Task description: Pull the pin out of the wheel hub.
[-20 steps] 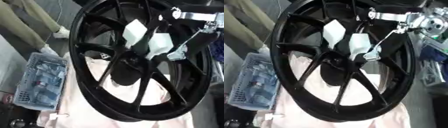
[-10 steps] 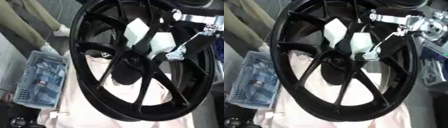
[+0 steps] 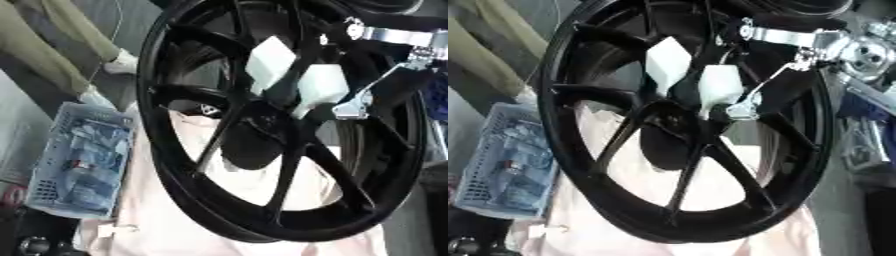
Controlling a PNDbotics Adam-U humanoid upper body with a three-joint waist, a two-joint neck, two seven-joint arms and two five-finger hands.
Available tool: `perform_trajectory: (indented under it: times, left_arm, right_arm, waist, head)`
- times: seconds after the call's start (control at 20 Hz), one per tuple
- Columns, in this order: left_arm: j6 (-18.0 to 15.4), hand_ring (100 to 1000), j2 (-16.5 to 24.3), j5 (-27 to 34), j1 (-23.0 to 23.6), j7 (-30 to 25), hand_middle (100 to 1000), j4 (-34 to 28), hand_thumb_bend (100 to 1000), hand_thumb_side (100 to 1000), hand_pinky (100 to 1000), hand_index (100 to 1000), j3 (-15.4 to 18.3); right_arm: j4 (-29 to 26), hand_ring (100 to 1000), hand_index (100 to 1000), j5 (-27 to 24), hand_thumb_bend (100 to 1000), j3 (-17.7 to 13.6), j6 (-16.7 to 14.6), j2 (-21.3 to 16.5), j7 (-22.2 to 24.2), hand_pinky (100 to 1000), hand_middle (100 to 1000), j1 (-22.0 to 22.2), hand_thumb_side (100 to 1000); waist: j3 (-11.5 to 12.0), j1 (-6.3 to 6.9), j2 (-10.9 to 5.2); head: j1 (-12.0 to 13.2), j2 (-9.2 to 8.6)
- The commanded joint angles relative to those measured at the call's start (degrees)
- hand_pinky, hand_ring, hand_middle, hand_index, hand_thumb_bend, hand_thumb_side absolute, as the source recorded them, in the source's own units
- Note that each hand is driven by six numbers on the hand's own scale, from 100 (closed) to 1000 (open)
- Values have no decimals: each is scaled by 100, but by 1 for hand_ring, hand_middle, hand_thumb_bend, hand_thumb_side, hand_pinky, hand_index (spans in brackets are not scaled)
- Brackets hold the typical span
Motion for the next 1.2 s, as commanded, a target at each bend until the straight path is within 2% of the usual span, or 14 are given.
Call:
perform_trajectory:
  times: [0.05, 0.4, 0.85, 1.2]
  left_arm:
    - [16, 764, 23, -15, -27, 9, 704, -102, 100, 698, 903, 784, 7]
    - [31, 764, 15, -6, -33, 2, 704, -102, 100, 699, 903, 784, -4]
    - [48, 765, 13, 2, -32, -9, 704, -102, 100, 698, 905, 784, -10]
    - [52, 765, 16, 1, -29, -9, 704, -102, 100, 698, 905, 784, -8]
  right_arm:
    - [-36, 804, 745, 26, 410, -129, 79, -160, -5, 662, 609, -6, 100]
    - [-36, 796, 727, -49, 419, -120, 125, -137, -2, 656, 588, -30, 100]
    - [-36, 779, 681, -247, 379, -119, 131, -121, -41, 643, 535, -98, 118]
    - [-36, 778, 678, -323, 374, -129, 145, -121, -46, 641, 532, -120, 118]
  waist:
    - [-2, 68, -118]
    - [0, 64, -124]
    - [-13, 60, -141]
    - [-14, 59, -146]
  head:
    - [-12, 35]
    - [-24, 35]
    - [-26, 35]
    - [-28, 35]
